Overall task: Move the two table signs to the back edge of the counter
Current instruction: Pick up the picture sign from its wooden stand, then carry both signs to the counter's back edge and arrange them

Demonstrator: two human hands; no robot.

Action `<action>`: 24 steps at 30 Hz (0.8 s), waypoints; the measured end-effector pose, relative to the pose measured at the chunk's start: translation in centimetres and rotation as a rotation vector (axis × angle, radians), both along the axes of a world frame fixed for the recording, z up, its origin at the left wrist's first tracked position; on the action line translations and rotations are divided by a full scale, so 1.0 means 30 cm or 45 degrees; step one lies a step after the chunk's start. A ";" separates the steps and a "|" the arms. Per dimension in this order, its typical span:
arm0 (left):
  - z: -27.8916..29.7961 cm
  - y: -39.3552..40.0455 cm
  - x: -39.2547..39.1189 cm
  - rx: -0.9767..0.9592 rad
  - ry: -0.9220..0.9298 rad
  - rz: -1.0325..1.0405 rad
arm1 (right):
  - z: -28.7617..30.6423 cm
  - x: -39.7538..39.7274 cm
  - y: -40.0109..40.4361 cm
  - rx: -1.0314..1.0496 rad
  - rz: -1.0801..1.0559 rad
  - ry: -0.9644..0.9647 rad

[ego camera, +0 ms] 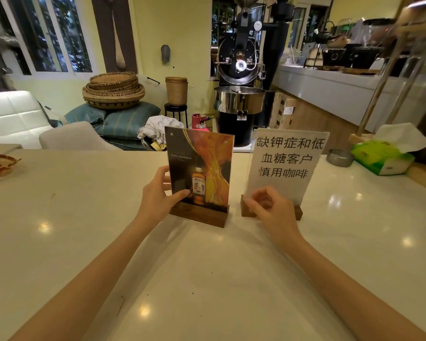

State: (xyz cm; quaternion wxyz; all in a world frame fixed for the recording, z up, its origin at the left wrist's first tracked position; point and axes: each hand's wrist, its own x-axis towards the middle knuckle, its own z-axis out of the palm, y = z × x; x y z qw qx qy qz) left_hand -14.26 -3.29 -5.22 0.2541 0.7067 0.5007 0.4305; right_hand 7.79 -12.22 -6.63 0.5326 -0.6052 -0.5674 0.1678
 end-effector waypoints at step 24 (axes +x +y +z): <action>0.013 0.003 0.046 0.035 -0.048 0.114 | 0.033 0.262 -0.010 -0.009 -0.226 0.209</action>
